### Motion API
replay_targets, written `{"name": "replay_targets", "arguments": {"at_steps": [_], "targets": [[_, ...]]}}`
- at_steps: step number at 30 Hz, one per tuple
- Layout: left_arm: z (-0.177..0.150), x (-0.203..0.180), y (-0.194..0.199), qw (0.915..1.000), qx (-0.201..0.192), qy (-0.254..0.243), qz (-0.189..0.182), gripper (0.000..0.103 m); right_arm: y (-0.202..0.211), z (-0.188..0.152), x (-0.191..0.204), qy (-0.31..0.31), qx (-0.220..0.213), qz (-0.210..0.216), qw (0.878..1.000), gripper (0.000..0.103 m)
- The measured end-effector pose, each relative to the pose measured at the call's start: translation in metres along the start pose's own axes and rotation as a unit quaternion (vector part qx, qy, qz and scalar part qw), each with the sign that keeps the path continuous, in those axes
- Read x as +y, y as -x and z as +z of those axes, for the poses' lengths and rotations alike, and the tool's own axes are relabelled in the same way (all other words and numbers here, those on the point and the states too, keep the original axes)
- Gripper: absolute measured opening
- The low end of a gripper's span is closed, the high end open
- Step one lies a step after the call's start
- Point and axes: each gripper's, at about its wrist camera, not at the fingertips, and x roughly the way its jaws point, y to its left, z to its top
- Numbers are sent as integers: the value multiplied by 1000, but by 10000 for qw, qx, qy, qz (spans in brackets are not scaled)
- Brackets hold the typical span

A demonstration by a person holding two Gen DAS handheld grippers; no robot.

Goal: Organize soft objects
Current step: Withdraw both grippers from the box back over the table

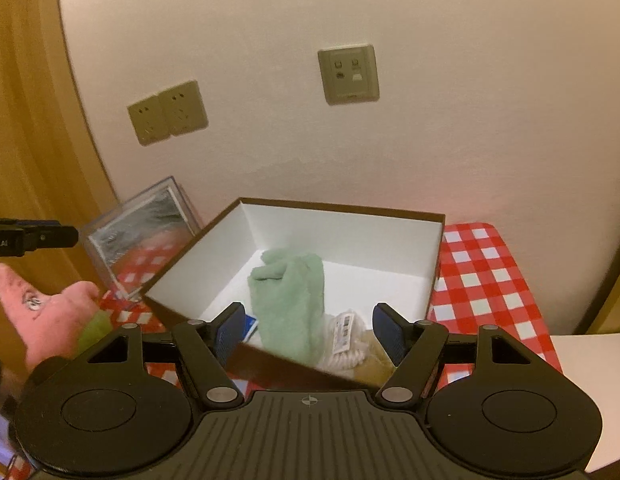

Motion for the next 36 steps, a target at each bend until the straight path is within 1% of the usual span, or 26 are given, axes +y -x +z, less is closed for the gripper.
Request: {"name": "replay_targets", "arguments": {"at_steps": [4, 9, 14, 18, 27, 30, 36], "targets": [[-14, -4, 34, 9999, -91, 87, 88, 60, 29, -14, 3, -92, -105, 67, 9999, 70], [-38, -11, 71, 9997, -68, 152, 196, 60, 69, -38, 5, -108, -201, 129, 9997, 70], [-69, -19, 104, 9990, 50, 136, 411, 61, 107, -65, 4, -130, -253, 221, 9994, 70], [-95, -27, 126, 9983, 198, 180, 511, 62, 130, -88, 4, -192, -180, 255, 9993, 70], [-153, -40, 159, 9949, 627, 518, 597, 63, 156, -136, 13, -324, 199, 447, 9983, 70], [-171, -42, 165, 9932, 756, 628, 623, 63, 158, -150, 20, -347, 342, 552, 9973, 70], [-212, -45, 167, 9859, 1225, 940, 647, 63, 151, -176, 38, -251, 706, 761, 9943, 70]]}}
